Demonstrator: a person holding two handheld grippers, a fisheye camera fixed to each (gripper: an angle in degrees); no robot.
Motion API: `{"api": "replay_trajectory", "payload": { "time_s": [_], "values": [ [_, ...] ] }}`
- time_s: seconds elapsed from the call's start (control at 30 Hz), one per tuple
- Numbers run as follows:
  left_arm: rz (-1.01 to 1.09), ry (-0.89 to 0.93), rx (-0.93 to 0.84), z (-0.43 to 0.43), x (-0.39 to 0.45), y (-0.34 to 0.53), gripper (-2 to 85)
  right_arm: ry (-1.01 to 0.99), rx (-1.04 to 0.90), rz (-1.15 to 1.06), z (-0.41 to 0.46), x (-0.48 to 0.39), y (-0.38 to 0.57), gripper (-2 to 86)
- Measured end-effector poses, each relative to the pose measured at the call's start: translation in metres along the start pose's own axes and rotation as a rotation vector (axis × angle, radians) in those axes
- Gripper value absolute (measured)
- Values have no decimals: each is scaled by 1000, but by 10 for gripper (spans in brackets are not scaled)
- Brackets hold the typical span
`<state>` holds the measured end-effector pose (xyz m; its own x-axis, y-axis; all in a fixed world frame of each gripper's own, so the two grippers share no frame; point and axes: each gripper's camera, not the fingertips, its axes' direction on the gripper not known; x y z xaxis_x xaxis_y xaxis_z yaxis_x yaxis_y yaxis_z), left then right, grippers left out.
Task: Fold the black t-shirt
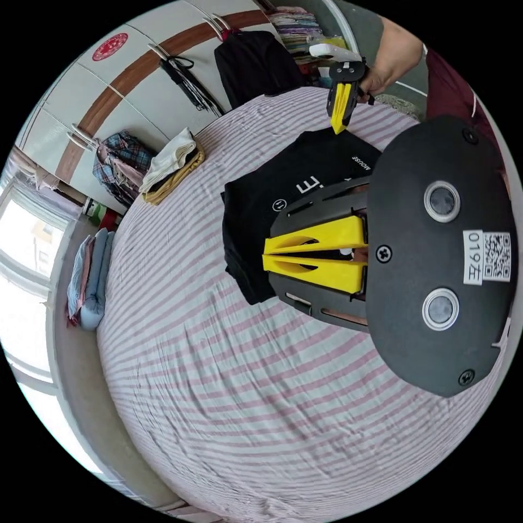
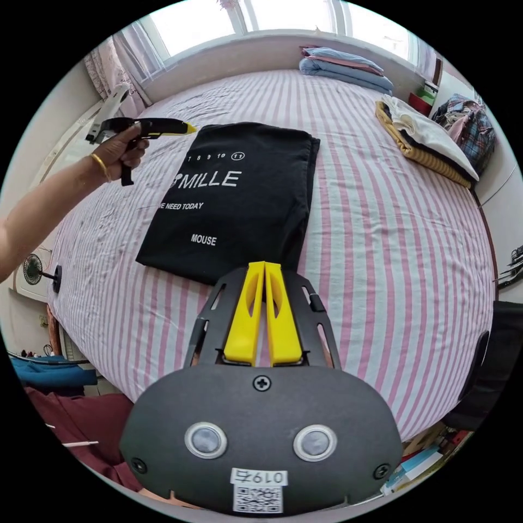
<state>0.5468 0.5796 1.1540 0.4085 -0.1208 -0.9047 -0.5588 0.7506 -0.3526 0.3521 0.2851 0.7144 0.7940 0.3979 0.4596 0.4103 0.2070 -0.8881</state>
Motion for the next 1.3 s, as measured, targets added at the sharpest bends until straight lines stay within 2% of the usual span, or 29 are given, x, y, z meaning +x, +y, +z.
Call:
{"api": "replay_trajectory", "payload": {
  "time_s": [0.13, 0.23, 0.4, 0.7, 0.83, 0.97, 1.03, 1.3],
  "values": [
    [101, -88, -101, 37, 1, -28, 7, -13, -27, 66, 23, 8, 10, -7],
    [79, -53, -171, 62, -12, -35, 6, -83, -7, 123, 33, 18, 17, -9],
    [28, 16, -173, 81, -21, -40, 5, -156, 34, 214, 50, 27, 32, -10],
    [-68, 147, -242, 103, -35, -62, 5, -173, 12, 186, 84, 21, 46, -10],
    [67, 16, -307, 114, -7, -75, 5, -20, -59, 43, 101, -5, 43, -9],
    [223, -107, -357, 125, 20, -84, 6, 72, -88, -4, 117, -21, 47, -9],
    [248, -116, -353, 123, 23, -86, 6, 50, -85, 19, 121, -18, 53, -8],
    [142, -36, -150, 75, -17, -53, 5, 20, 65, 214, 100, -4, 116, -6]
  ]
}}
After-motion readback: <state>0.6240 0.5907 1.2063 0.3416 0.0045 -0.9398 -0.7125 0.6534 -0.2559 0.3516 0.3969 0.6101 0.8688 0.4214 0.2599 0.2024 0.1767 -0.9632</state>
